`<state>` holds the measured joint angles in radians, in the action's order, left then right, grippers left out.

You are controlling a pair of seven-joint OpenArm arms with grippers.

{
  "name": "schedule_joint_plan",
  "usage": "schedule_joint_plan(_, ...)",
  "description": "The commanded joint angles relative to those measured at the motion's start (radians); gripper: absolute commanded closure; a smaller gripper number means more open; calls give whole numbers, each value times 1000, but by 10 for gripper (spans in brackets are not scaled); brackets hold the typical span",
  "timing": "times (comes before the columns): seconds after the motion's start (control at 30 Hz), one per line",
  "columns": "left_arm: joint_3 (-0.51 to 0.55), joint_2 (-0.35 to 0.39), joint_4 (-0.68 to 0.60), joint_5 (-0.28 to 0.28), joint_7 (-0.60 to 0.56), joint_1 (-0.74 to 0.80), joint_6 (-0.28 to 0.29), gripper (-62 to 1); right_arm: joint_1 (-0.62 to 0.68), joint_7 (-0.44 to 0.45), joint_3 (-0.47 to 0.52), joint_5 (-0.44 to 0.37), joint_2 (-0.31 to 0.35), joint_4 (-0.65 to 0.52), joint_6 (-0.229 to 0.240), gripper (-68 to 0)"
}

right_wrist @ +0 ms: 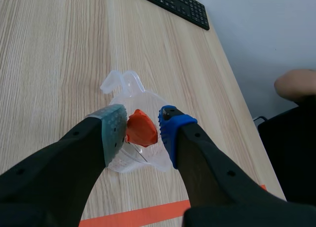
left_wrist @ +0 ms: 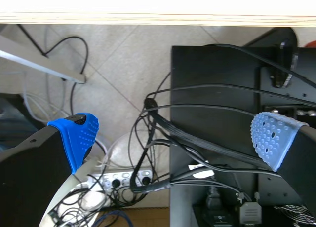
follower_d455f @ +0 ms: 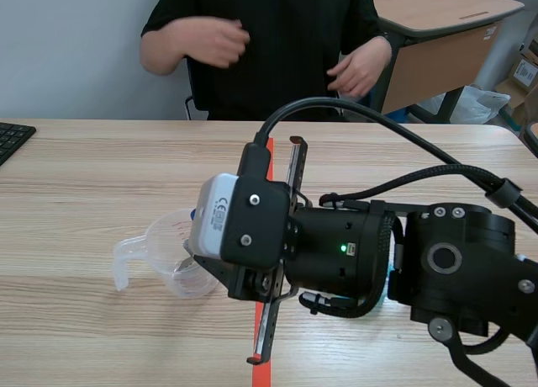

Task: Do the redox reaction experiment.
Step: 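Lift the metal plate out of the left beaker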

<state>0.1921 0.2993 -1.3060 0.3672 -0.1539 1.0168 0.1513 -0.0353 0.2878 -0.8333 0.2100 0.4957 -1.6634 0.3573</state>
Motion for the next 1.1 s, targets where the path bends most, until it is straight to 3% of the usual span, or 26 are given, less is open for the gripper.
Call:
schedule_joint_plan(0.0, -1, -5, -13, 3, -10, 11, 2, -578, -18, 14, 8, -8, 8, -16, -23, -121)
schedule_joint_plan(0.2, -1, -5, -13, 3, -6, 11, 1, -316, -18, 21, 10, -8, 8, -16, -82, -14)
schedule_joint_plan(0.37, -1, -5, -13, 3, -3, 11, 1, -142, -18, 53, 16, -9, 8, -19, -81, -15)
schedule_joint_plan(0.5, -1, -5, -13, 3, -3, 11, 1, -45, -18, 67, 17, -24, 8, -27, -82, -15)
schedule_joint_plan(0.87, -1, -5, -13, 14, -4, 11, 1, -45, -18, 2, 64, -150, 8, -116, -77, -15)
schedule_joint_plan(1.07, -1, -5, -13, 14, -3, 11, 1, -45, -18, -62, 111, -230, 8, -179, -29, -15)
